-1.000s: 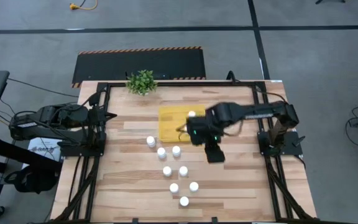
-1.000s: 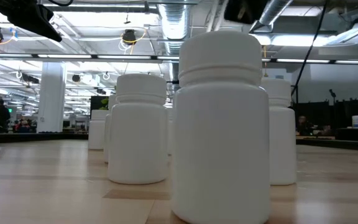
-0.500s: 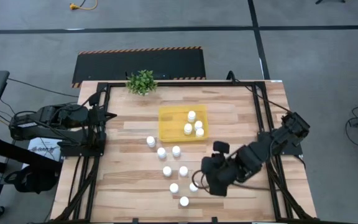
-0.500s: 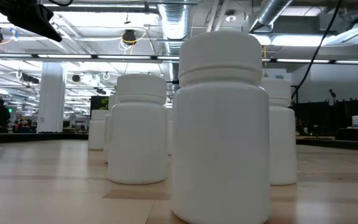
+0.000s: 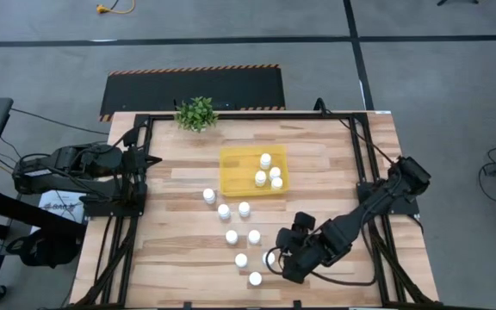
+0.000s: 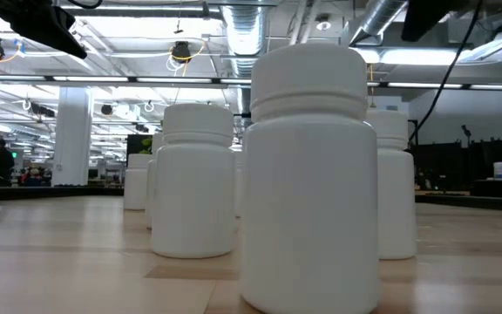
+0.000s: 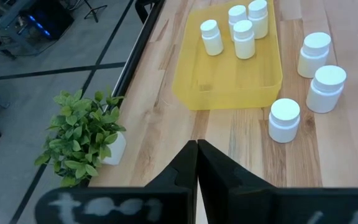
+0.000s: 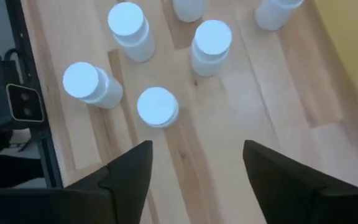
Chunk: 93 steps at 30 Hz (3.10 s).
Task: Pick and place pill bottles into a basket
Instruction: Put the white medicine bottle into the yellow bin
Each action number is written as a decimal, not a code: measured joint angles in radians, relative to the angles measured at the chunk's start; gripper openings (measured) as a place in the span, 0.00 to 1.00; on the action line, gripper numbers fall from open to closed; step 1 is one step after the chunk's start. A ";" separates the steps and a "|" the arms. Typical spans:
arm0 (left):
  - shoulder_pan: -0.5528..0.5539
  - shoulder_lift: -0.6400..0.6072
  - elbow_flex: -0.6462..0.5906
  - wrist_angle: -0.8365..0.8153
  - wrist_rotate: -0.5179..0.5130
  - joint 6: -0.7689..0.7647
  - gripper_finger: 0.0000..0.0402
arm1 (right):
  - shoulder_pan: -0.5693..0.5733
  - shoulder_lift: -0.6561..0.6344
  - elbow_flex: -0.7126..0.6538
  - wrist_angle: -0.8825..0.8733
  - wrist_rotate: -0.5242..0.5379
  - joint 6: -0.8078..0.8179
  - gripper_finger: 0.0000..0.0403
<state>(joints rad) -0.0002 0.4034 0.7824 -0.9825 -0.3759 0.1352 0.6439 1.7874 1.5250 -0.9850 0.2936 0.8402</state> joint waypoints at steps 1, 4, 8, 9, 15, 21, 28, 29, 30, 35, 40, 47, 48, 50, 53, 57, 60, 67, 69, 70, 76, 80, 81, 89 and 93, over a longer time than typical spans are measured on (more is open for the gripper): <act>0.000 0.000 0.000 0.000 0.000 0.000 0.00 | -0.005 0.000 -0.013 0.010 -0.008 0.000 0.62; 0.000 0.000 0.000 0.000 0.000 0.000 0.00 | -0.012 0.000 -0.043 0.032 -0.041 -0.002 0.63; 0.000 0.000 0.000 0.000 0.000 0.000 0.00 | -0.033 0.001 -0.093 0.060 -0.122 0.033 0.62; 0.000 0.000 0.000 0.000 0.000 0.000 0.00 | -0.039 0.001 -0.096 0.064 -0.148 0.041 0.62; 0.000 0.000 0.000 0.000 0.000 0.000 0.00 | -0.077 0.001 -0.105 0.085 -0.215 0.041 0.62; 0.000 0.000 0.000 0.000 0.000 0.000 0.00 | -0.117 0.038 -0.104 0.064 -0.295 0.023 0.62; 0.000 0.000 0.000 0.000 0.000 0.000 0.00 | -0.108 0.124 -0.105 0.093 -0.363 -0.145 0.62; 0.000 0.000 0.000 0.000 0.000 0.000 0.00 | -0.102 0.132 -0.105 0.093 -0.350 -0.181 0.62; 0.000 0.000 0.000 0.000 0.000 0.000 0.00 | -0.097 0.140 -0.104 0.101 -0.347 -0.213 0.62; 0.000 0.000 0.000 0.000 0.000 0.000 0.00 | -0.086 0.167 -0.101 0.126 -0.343 -0.349 0.62; 0.000 0.000 0.000 0.000 0.000 0.000 0.00 | -0.107 0.188 -0.101 0.149 -0.337 -0.404 0.62; 0.000 0.000 0.000 -0.007 0.000 0.000 0.00 | -0.150 0.198 -0.102 0.176 -0.337 -0.407 0.62; 0.000 0.000 0.000 -0.008 0.000 0.000 0.00 | -0.153 0.198 -0.102 0.179 -0.337 -0.414 0.62; 0.000 0.000 0.000 -0.008 0.000 0.000 0.00 | -0.159 0.198 -0.102 0.200 -0.341 -0.429 0.62; 0.000 0.000 0.000 -0.008 0.000 0.000 0.00 | -0.160 0.198 -0.101 0.227 -0.342 -0.449 0.62; 0.000 0.000 0.000 -0.010 0.000 0.000 0.00 | -0.159 0.198 -0.101 0.262 -0.346 -0.459 0.62; 0.000 0.000 0.000 -0.016 0.000 0.000 0.00 | -0.157 0.198 -0.101 0.273 -0.349 -0.474 0.62; 0.000 0.000 0.000 -0.016 0.000 0.000 0.00 | -0.146 0.198 -0.101 0.330 -0.370 -0.501 0.62; 0.000 0.000 0.000 -0.015 0.000 0.000 0.00 | -0.147 0.198 -0.101 0.345 -0.375 -0.501 0.62; 0.000 0.000 0.000 -0.015 0.000 0.000 0.00 | -0.146 0.198 -0.101 0.350 -0.375 -0.501 0.62; 0.000 0.000 0.000 -0.015 0.000 0.000 0.00 | -0.146 0.197 -0.101 0.389 -0.375 -0.501 0.62; 0.000 0.000 0.000 -0.015 0.000 0.000 0.00 | -0.147 0.197 -0.101 0.391 -0.374 -0.501 0.62; 0.000 0.000 0.000 -0.015 0.000 0.000 0.00 | -0.147 0.197 -0.101 0.393 -0.374 -0.501 0.62; 0.000 0.000 0.000 -0.015 0.000 0.000 0.00 | -0.147 0.197 -0.101 0.404 -0.374 -0.501 0.62; 0.000 0.000 0.000 -0.015 0.000 0.000 0.00 | -0.147 0.197 -0.101 0.420 -0.371 -0.501 0.62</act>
<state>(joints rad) -0.0002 0.4034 0.7826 -0.9977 -0.3763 0.1352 0.4973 1.9839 1.4239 -0.5648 -0.0772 0.3393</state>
